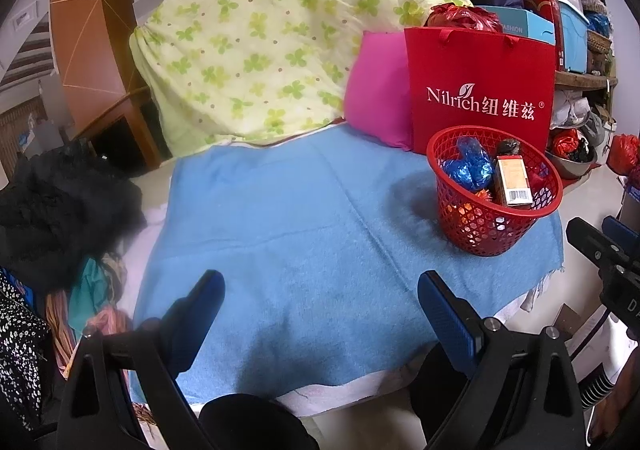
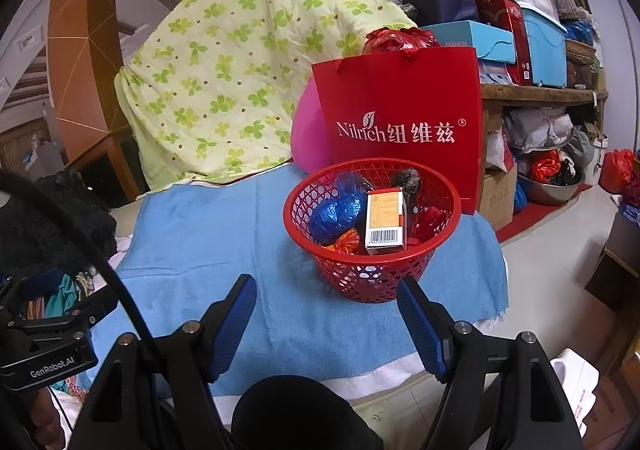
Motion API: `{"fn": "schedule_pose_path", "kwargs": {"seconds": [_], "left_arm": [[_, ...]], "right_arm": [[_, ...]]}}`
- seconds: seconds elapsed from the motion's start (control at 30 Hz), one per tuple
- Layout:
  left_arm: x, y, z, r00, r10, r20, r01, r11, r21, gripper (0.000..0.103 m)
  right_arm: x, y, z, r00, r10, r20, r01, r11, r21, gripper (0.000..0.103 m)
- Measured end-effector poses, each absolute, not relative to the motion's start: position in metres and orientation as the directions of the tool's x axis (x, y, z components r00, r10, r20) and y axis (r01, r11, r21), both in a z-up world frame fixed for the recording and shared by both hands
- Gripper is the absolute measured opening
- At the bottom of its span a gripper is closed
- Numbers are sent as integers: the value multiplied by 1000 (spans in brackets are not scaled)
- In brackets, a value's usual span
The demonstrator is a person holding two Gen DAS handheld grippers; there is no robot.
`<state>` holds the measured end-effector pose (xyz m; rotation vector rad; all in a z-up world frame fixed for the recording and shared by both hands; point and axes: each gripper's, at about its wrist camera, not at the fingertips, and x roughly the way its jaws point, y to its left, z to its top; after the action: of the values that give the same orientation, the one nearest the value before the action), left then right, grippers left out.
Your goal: Collect trash
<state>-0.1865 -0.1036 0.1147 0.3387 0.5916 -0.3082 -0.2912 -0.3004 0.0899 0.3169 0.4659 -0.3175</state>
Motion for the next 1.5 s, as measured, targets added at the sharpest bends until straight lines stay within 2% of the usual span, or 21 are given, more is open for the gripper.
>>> {"fn": "schedule_pose_path", "kwargs": {"seconds": [1.5], "left_arm": [[-183,-106,103,774,-175,-609,379,898,223,97]], "right_arm": [[-290,-302,79,837,-222,-500,376,898,229,76]]}}
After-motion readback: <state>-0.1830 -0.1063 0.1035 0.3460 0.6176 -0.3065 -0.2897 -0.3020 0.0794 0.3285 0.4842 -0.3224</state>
